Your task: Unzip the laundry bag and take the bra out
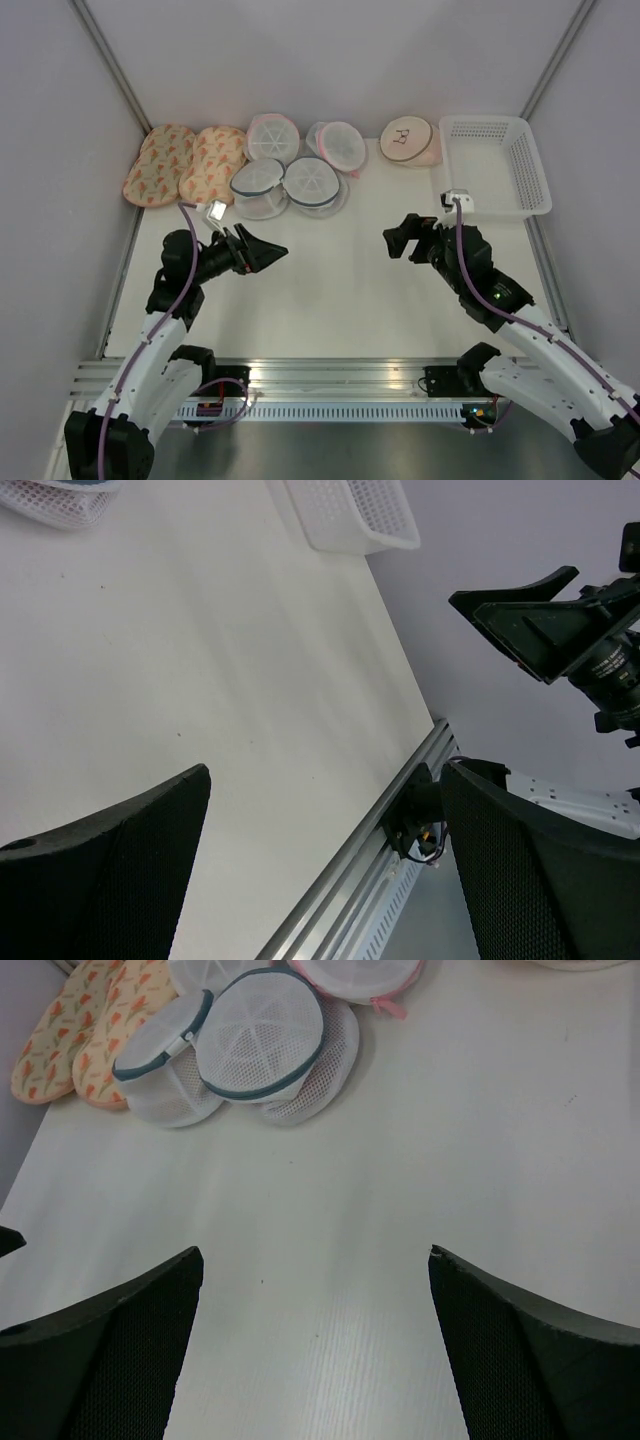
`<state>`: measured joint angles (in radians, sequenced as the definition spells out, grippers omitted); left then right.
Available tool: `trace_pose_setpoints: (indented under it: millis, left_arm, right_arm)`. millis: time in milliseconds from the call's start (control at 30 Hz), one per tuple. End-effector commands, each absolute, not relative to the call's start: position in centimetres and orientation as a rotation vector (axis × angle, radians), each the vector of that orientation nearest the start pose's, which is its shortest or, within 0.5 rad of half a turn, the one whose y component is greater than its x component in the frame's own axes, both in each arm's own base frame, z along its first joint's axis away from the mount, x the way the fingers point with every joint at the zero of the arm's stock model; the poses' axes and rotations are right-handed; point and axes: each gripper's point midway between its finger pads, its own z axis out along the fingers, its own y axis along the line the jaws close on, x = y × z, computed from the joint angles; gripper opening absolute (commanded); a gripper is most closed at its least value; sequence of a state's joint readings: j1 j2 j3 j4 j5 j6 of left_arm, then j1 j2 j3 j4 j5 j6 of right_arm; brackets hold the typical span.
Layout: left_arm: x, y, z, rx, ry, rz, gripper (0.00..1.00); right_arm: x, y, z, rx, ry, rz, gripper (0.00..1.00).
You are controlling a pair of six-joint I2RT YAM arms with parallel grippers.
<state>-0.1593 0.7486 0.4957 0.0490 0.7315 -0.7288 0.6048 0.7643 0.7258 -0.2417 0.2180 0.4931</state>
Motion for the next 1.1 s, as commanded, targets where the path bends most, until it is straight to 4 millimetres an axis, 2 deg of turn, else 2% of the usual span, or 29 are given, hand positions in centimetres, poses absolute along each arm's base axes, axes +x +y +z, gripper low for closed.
trace_pose_setpoints:
  millis: [0,67,100,133,167,200,233,267,300,333,367,400,433,467,500,533,567,600,633,667,733,767,833,867,900,933,1067]
  left_arm:
    - [23.2,-18.3,23.2,0.073,1.852,-1.313,1.0]
    - [23.6,-18.2,22.5,0.05,1.864,-1.313,1.0]
    - [23.7,-18.3,22.7,0.055,1.851,-1.316,1.0]
    - [23.8,-18.3,22.7,0.05,1.85,-1.32,0.99]
    - [23.9,-18.4,22.7,0.047,1.852,-1.325,1.0]
    - [24.0,-18.4,22.6,0.037,1.857,-1.331,1.0]
    - [24.1,-18.4,22.7,0.034,1.858,-1.334,0.99]
    - [24.1,-18.4,22.7,0.033,1.859,-1.334,1.0]
    - [24.0,-18.4,22.8,0.033,1.855,-1.333,1.0]
    - [23.9,-18.3,22.9,0.031,1.857,-1.331,1.0]
    - [23.8,-18.3,22.8,0.025,1.857,-1.324,1.0]
    - [23.6,-18.2,23.0,0.026,1.849,-1.32,1.0]
    - [23.4,-18.1,22.9,0.021,1.853,-1.318,1.0]
    - [23.3,-18.0,22.8,0.015,1.854,-1.313,1.0]
    - [23.0,-17.9,23.0,0.016,1.842,-1.309,1.0]
    - [22.8,-17.9,22.9,0.011,1.842,-1.309,1.0]
    - [22.7,-17.8,22.8,0.004,1.844,-1.304,1.0]
    - [22.6,-17.7,22.8,0.003,1.844,-1.303,1.0]
    - [22.4,-17.7,22.9,0.005,1.84,-1.298,1.0]
    - [22.2,-17.6,22.7,-0.001,1.852,-1.29,1.0]
    - [22.1,-17.5,22.7,-0.005,1.854,-1.286,1.0]
    - [22.0,-17.4,22.7,-0.008,1.851,-1.285,1.0]
    - [21.8,-17.4,22.7,-0.01,1.852,-1.289,1.0]
    - [21.7,-17.4,22.5,-0.013,1.859,-1.288,1.0]
    - [21.7,-17.4,22.6,-0.013,1.859,-1.288,1.0]
    - [21.6,-17.4,22.7,-0.009,1.859,-1.285,1.0]
    - [21.4,-17.3,22.9,-0.001,1.864,-1.274,1.0]
  right_arm:
    - [28.1,16.0,24.6,0.062,1.862,0.5,0.98]
    - [29.6,16.1,24.9,0.071,1.84,0.456,0.98]
    - [30.8,16.1,23.6,0.093,1.863,0.404,0.98]
    - [32.0,16.2,24.5,0.127,1.829,0.39,0.98]
    - [33.3,15.5,24.4,0.171,1.82,0.323,0.98]
    - [34.9,15.8,22.2,0.181,1.876,0.262,0.98]
    - [36.4,16.1,23.6,0.213,1.856,0.26,0.98]
    - [38.4,15.9,21.1,0.25,1.912,0.21,0.98]
    - [39.7,15.8,20.7,0.277,1.923,0.2,0.98]
    - [41.4,16.0,21.7,0.313,1.895,0.218,0.98]
    - [43.3,14.9,19.2,0.365,1.936,0.166,0.98]
    - [44.5,14.3,18.6,0.452,1.932,0.167,0.98]
    - [46.0,14.1,19.2,0.506,1.911,0.181,0.98]
    - [47.6,12.8,16.7,0.564,1.945,0.143,0.98]
    - [48.6,12.4,16.1,0.632,1.937,0.16,0.98]
    - [50.1,12.3,16.8,0.66,1.913,0.173,0.98]
    - [51.2,12.0,14.5,0.686,1.944,0.141,0.98]
    - [52.0,12.1,14.0,0.722,1.946,0.147,0.98]
    - [53.1,12.4,14.6,0.738,1.942,0.154,0.98]
    - [53.7,12.4,12.4,0.754,1.974,0.13,0.98]
    - [54.7,12.5,11.9,0.815,1.946,0.134,0.98]
    - [55.0,12.6,10.7,0.83,1.947,0.131,0.98]
    - [56.0,12.8,10.5,0.87,1.898,0.175,0.98]
    - [56.4,12.7,9.4,0.886,1.899,0.168,0.98]
    - [57.1,12.7,9.5,0.903,1.882,0.171,0.98]
    - [57.4,12.2,8.5,0.932,1.87,0.14,0.97]
    - [58.5,11.4,7.7,0.993,1.816,0.101,0.97]
